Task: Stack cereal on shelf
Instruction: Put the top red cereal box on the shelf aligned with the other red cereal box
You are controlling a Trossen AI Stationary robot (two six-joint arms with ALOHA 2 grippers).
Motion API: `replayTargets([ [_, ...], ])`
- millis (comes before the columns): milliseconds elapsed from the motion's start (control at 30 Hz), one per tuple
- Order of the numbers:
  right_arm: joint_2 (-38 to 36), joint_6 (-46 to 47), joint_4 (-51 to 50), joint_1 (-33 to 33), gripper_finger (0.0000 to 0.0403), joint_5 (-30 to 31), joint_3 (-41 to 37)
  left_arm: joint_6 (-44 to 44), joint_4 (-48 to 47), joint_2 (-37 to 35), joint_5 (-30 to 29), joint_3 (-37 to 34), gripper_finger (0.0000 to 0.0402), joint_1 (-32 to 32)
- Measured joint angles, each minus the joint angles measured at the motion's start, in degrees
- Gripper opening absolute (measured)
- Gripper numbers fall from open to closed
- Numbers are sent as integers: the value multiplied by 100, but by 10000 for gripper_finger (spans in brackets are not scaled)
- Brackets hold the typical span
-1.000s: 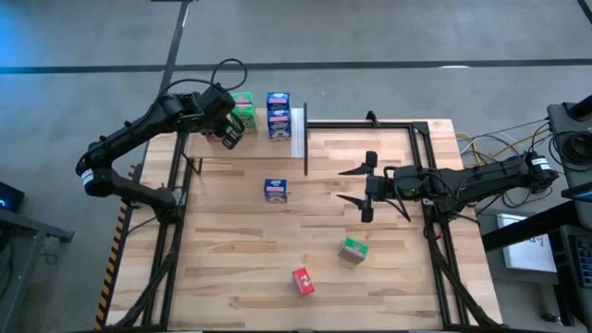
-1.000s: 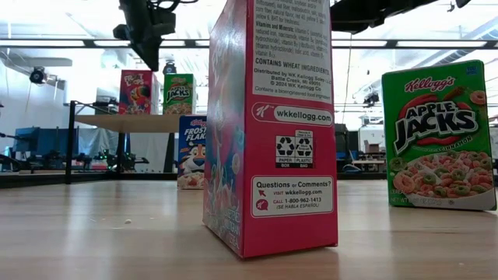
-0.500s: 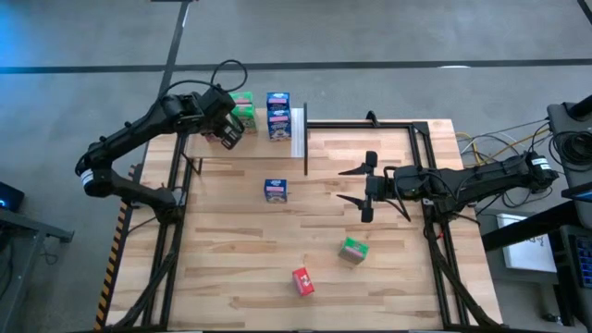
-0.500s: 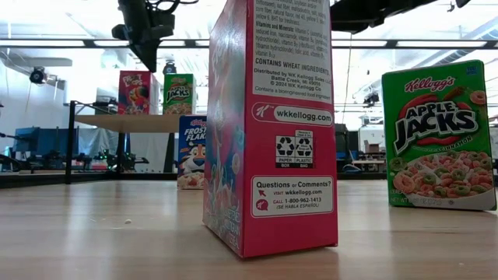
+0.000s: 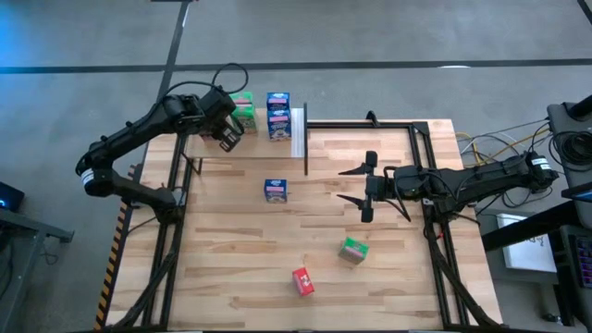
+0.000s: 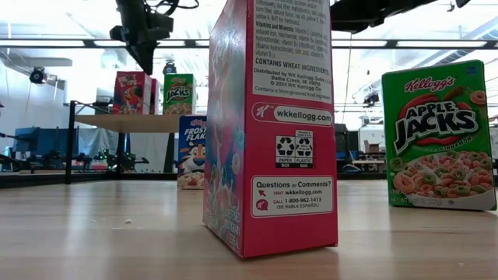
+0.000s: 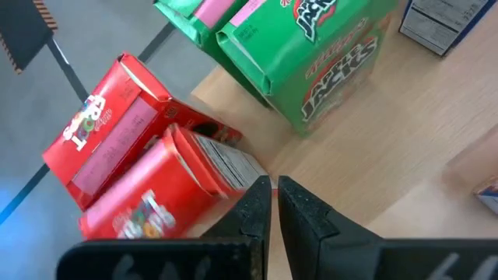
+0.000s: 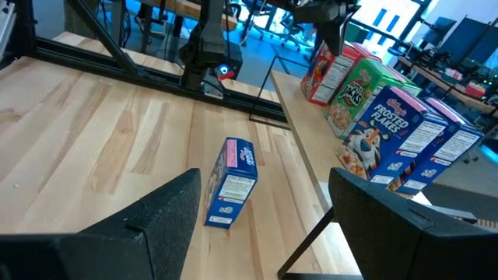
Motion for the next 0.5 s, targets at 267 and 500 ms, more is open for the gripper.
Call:
replayTargets([
  [267, 0, 2, 0, 2, 272, -2, 0, 2, 122, -1, -24, 0, 9, -3],
  [500, 0, 2, 0, 1, 272, 0, 0, -5, 104, -223, 16, 2, 9, -21],
])
